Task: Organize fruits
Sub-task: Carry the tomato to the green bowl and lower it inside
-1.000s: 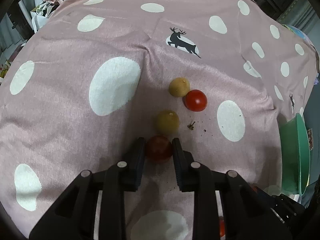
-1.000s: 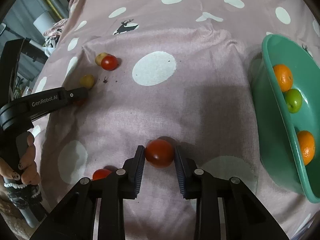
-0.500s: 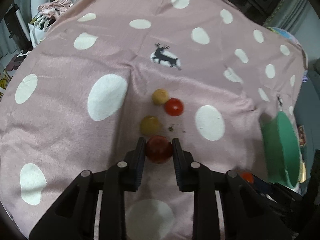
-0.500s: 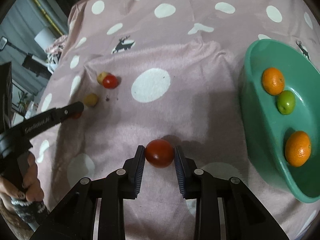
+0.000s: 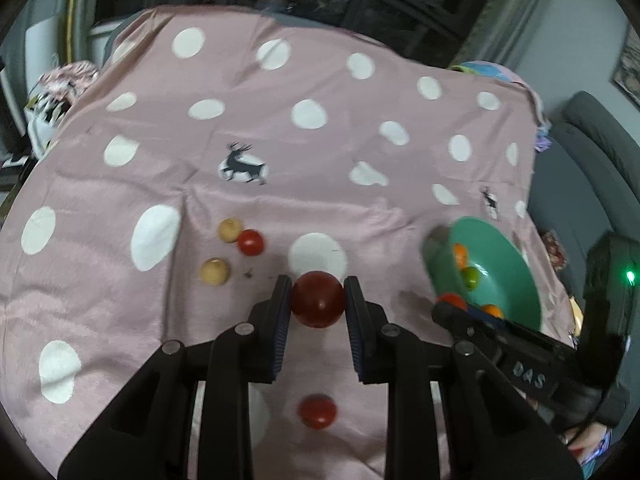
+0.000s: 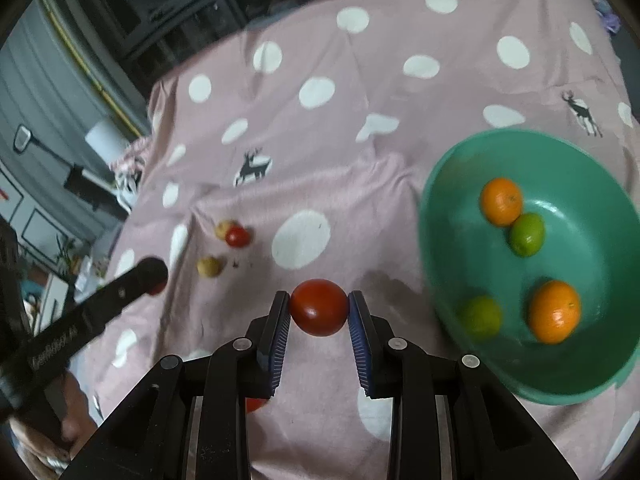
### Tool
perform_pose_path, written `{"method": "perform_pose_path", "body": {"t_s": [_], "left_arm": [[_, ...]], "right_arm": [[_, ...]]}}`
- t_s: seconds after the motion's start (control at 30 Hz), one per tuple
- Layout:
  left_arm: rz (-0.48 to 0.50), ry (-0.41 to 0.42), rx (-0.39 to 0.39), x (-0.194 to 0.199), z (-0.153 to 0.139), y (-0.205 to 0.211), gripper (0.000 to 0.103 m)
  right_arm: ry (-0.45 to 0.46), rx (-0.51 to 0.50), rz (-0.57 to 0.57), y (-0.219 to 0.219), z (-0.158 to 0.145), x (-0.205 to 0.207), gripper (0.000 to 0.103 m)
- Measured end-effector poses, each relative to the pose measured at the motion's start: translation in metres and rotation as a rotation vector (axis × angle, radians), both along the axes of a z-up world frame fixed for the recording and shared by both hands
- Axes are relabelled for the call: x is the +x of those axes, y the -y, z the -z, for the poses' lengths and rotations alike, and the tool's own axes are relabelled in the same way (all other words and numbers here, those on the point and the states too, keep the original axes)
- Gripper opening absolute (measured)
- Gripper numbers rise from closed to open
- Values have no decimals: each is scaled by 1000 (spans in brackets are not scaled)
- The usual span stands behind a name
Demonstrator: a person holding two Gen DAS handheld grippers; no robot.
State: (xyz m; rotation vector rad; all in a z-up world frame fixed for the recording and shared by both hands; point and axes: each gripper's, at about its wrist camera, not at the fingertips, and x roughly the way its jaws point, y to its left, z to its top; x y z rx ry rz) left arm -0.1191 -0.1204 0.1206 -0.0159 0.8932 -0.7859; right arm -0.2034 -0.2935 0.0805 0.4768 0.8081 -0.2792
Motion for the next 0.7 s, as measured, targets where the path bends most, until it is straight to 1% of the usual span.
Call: {"method": "perform_pose_path", "body": {"t_s": [0.13, 0.23, 0.4, 0.57, 0.7], "left_arm": [[49, 35, -15, -18, -10, 10, 26], [95, 58, -20, -31, -15, 22, 26], [155, 101, -7, -52, -21, 46, 26], [209, 98, -40, -68, -24, 75, 26], [255, 95, -29, -82, -20, 100, 26]], "right_arm": [[44, -6, 52, 11, -12, -13, 31], [80, 9, 90, 21, -19, -24, 31], [131, 8, 173, 38, -29, -46, 31], [173, 14, 268, 59, -36, -72, 31], [191, 26, 336, 74, -37, -89, 31]]}}
